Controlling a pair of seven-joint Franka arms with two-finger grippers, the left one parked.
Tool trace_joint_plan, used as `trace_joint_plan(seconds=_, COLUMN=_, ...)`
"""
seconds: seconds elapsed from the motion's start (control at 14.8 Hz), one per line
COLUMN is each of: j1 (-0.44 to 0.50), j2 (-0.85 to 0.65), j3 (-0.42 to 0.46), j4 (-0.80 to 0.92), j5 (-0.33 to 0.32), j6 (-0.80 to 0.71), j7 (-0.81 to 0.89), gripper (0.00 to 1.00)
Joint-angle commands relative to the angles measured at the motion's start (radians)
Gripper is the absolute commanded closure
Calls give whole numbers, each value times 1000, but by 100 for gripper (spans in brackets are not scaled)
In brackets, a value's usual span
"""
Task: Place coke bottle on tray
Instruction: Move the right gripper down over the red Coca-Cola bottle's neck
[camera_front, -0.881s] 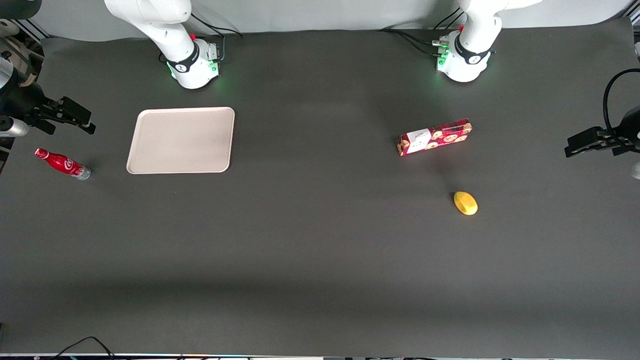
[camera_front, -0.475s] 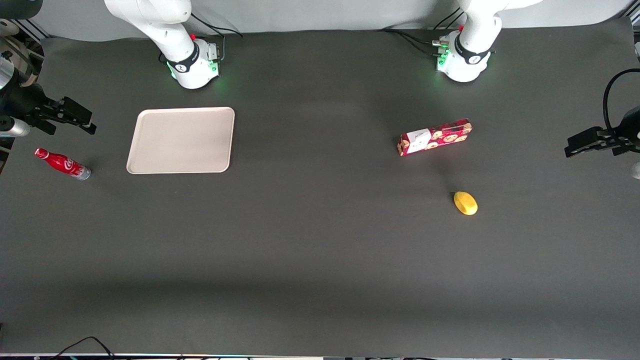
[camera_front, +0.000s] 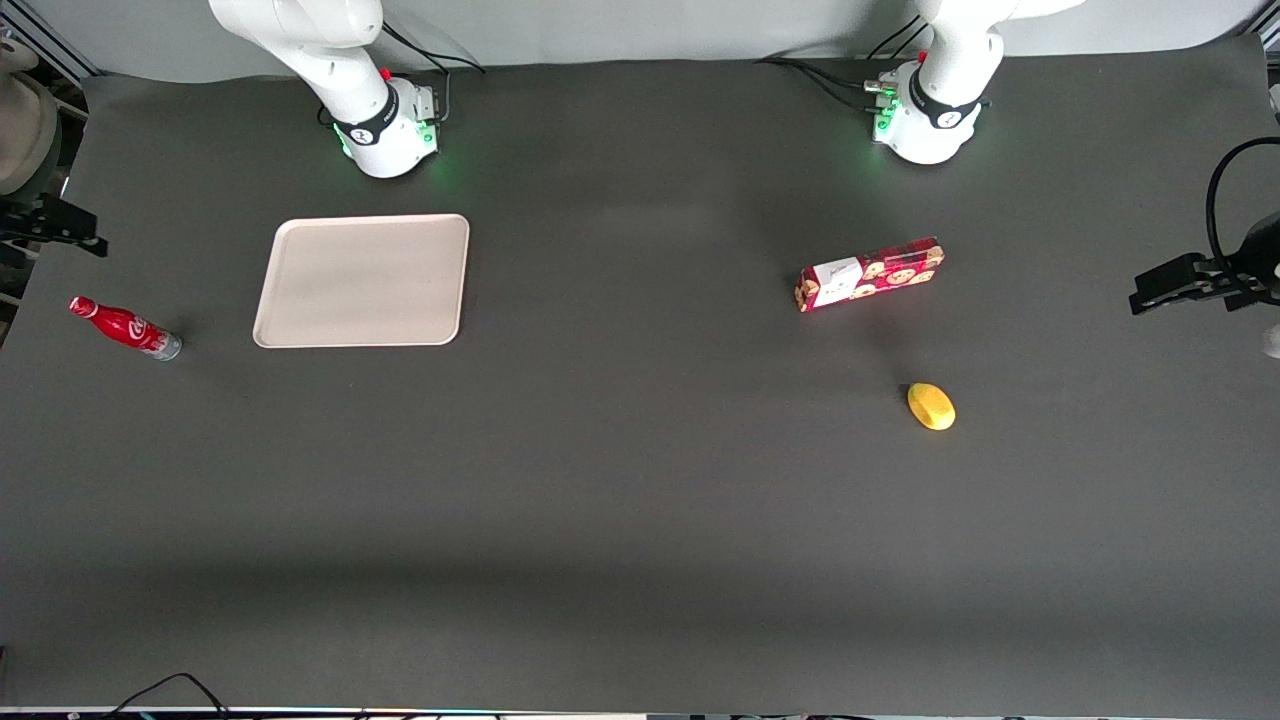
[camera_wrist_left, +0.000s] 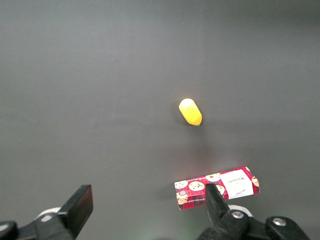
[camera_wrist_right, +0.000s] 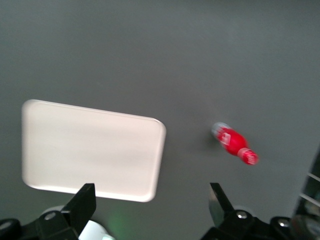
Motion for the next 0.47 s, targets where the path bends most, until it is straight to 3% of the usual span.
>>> trace_joint_plan(seconds=0.0, j1=-6, j2=3, j3=-140, j4=-128, j5=-78, j6=172, j7=-199, gripper=0)
trace_joint_plan(seconds=0.2, j1=-6, j2=46, j3=-261, j4=-224, j5=-79, j6=345, j7=-352, gripper=0)
trace_joint_plan(seconds=0.41, j1=-12, j2=117, j3=-323, j4=-236, j5=-79, j6=437, j7=-471, gripper=0)
